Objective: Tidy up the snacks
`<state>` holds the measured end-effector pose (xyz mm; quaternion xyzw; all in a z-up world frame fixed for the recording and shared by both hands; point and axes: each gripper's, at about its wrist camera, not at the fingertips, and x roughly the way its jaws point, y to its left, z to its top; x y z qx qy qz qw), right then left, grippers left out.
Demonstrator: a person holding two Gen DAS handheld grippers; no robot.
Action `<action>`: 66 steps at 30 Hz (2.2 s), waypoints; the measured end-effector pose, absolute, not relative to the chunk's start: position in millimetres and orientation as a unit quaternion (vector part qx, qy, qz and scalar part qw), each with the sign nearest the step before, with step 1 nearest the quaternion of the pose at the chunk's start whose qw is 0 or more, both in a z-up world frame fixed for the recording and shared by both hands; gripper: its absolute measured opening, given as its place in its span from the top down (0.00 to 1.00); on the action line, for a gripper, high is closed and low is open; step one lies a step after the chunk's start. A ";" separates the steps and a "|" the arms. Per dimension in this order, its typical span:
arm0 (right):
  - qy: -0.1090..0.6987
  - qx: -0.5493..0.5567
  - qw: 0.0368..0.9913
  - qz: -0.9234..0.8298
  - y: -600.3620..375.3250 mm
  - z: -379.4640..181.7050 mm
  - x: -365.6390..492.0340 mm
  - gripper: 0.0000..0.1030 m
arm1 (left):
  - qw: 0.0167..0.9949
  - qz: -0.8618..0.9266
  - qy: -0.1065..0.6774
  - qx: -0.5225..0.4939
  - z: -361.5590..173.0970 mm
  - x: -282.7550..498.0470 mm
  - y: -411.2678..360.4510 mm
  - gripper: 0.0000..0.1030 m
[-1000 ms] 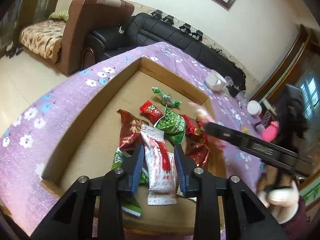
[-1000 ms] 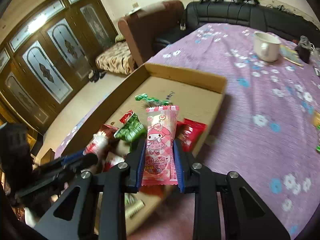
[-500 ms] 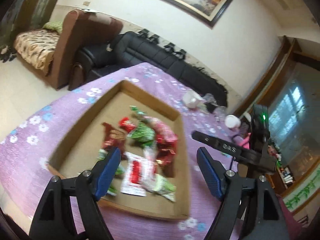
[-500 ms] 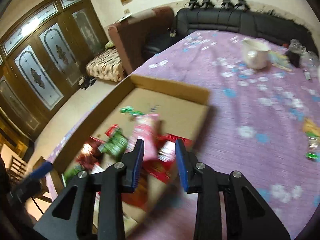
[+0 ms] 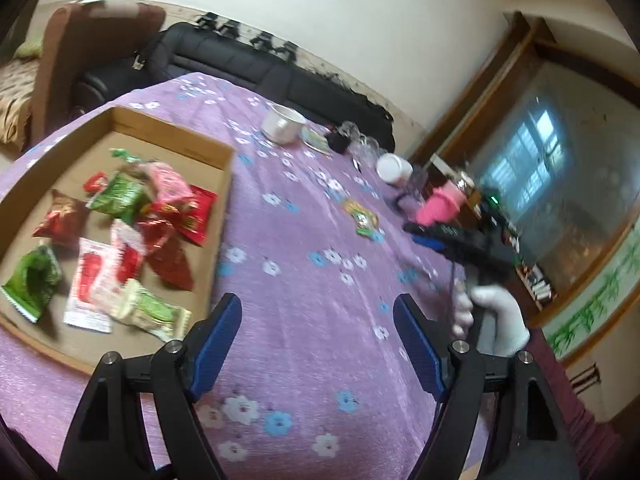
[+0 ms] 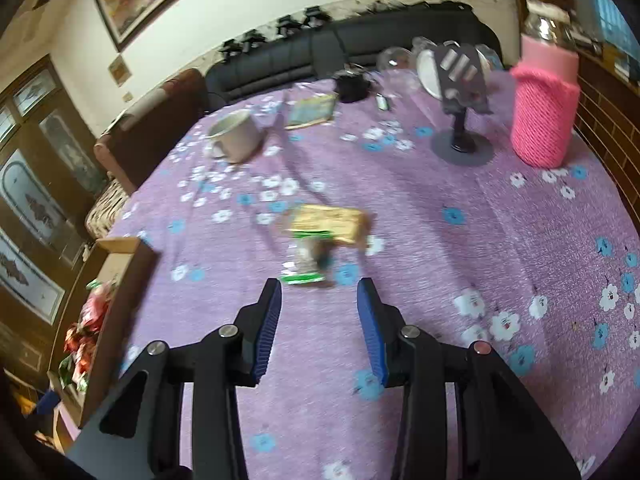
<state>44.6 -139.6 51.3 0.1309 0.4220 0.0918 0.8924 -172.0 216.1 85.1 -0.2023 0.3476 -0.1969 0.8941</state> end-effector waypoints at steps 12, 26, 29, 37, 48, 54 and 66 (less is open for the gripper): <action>0.459 0.009 0.882 0.104 -55.1 7.1 95.3 0.63 | 0.908 -0.135 0.346 -0.195 83.0 -174.1 231.7 0.24; 0.453 0.045 0.826 0.331 -13.8 41.2 20.9 0.46 | 0.896 -0.164 0.367 -0.188 75.1 -165.5 211.3 0.24; 0.427 0.073 0.857 0.278 -57.5 55.3 34.1 0.44 | 0.893 -0.181 0.367 -0.188 73.9 -165.0 204.7 0.24; 0.418 0.117 0.884 0.174 -130.8 62.2 106.3 0.43 | 0.880 -0.214 0.389 -0.171 60.0 -153.3 180.5 0.24; 0.502 0.058 0.840 0.198 -103.5 16.9 141.8 0.42 | 0.878 -0.213 0.398 -0.160 56.5 -151.2 179.8 0.24; 0.494 -0.037 0.848 0.187 -69.7 15.7 106.0 0.33 | 0.876 -0.216 0.401 -0.155 56.9 -154.1 172.4 0.24; 0.475 -0.013 0.863 0.170 -91.1 16.4 28.6 0.65 | 0.881 -0.202 0.420 -0.087 68.1 -123.3 134.8 0.24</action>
